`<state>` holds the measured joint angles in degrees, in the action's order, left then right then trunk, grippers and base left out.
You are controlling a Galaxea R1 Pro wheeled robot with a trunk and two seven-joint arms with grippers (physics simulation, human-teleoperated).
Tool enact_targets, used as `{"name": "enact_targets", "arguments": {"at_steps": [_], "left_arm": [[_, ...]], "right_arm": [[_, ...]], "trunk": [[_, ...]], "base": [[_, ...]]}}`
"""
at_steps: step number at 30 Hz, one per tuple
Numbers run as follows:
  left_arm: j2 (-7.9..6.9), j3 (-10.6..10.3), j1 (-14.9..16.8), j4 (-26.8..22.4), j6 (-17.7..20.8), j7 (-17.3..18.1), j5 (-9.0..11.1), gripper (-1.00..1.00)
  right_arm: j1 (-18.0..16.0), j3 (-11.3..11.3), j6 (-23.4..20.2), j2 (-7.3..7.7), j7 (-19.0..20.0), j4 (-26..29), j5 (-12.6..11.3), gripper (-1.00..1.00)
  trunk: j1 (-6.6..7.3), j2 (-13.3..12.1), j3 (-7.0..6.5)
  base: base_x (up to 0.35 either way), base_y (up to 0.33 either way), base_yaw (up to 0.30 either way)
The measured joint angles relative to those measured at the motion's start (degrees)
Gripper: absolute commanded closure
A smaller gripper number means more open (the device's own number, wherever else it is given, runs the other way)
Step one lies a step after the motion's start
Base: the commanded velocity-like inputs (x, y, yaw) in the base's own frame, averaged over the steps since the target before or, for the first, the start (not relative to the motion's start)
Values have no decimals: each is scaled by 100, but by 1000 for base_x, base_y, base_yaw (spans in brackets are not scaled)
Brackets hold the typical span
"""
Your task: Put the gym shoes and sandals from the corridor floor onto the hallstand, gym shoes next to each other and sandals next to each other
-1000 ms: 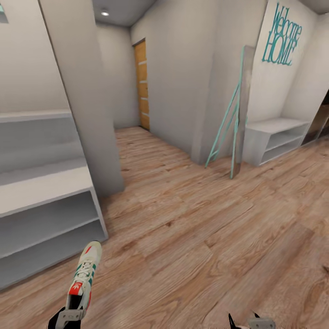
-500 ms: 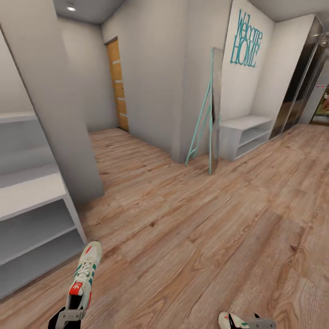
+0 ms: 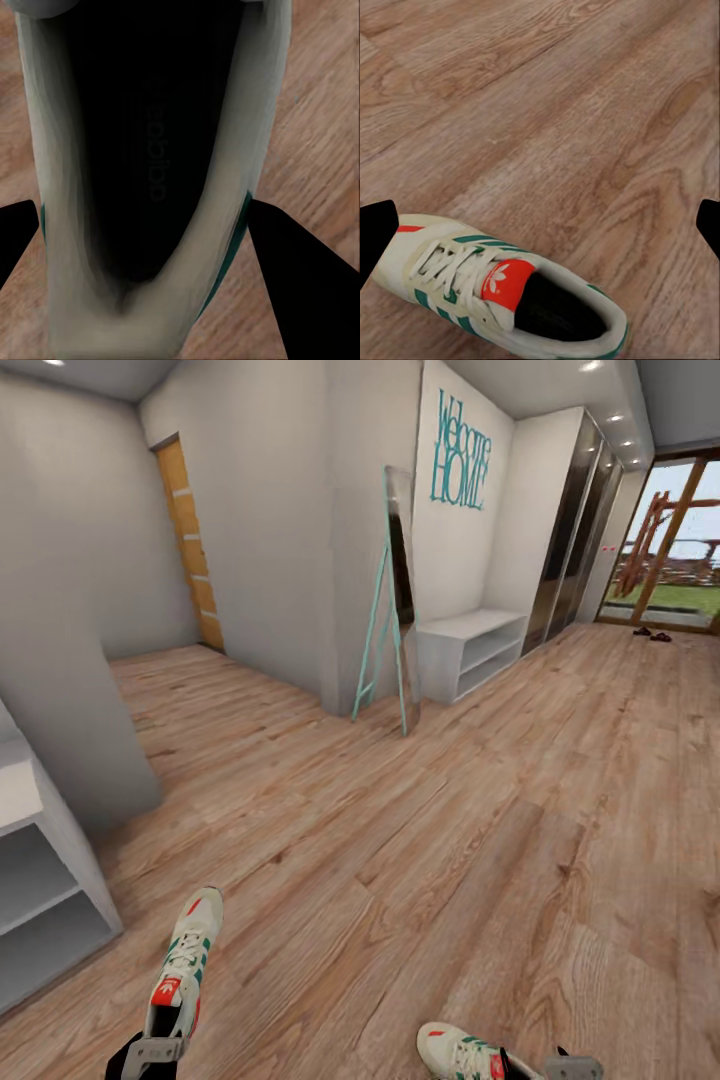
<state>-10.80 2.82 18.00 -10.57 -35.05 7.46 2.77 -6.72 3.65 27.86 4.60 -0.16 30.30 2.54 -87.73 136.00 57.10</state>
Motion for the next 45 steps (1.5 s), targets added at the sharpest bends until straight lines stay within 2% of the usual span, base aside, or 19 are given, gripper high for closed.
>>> {"name": "enact_targets", "arguments": {"at_steps": [17, 45], "left_arm": [[0, 9, 0, -1, -1, -1, 10, 100], [-1, 16, -2, -11, 1, -2, 14, 100]], "right_arm": [[0, -1, 0, 0, 0, 5, 0, -100], [-1, 0, 1, 0, 0, 54, -8, -100]], "trunk": [[0, 0, 0], [1, 0, 0]], "base": [[0, -21, -300], [17, -17, -11]]}}
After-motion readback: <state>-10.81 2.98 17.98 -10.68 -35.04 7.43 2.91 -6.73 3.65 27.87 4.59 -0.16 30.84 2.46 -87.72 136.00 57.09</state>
